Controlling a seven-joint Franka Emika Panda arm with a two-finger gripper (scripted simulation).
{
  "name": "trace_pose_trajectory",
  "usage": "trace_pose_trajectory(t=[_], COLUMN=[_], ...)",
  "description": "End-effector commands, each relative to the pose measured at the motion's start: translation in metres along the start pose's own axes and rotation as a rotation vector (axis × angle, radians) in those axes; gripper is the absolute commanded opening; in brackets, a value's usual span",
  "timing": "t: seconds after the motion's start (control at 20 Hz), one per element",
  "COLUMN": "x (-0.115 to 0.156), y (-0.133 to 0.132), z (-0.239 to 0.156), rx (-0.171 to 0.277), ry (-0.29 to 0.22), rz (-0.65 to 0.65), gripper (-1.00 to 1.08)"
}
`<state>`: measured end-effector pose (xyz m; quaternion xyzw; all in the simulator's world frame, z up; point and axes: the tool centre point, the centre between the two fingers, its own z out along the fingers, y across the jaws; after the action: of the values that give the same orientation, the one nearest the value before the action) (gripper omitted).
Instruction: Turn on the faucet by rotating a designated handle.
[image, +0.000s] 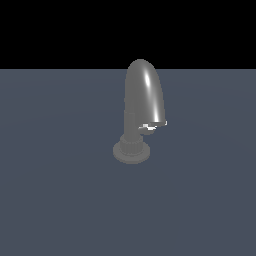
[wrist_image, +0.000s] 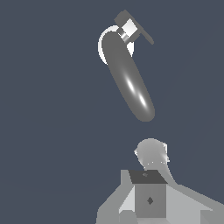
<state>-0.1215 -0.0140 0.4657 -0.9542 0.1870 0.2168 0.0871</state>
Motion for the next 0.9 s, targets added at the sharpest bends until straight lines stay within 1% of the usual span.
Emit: trace_pose_trajectory(t=[0.0, 0.45, 0.85], x=[0.013, 0.062, 0.106], y=[-0.002, -0.007, -0.005], z=[0.001, 0.008, 0.022], rx=[0.014, 0.067, 0.117], ry=[-0.045, -0.212, -0.369], rz=[0.038, 0.177, 0.306], gripper=[-1.0, -1.0, -1.0])
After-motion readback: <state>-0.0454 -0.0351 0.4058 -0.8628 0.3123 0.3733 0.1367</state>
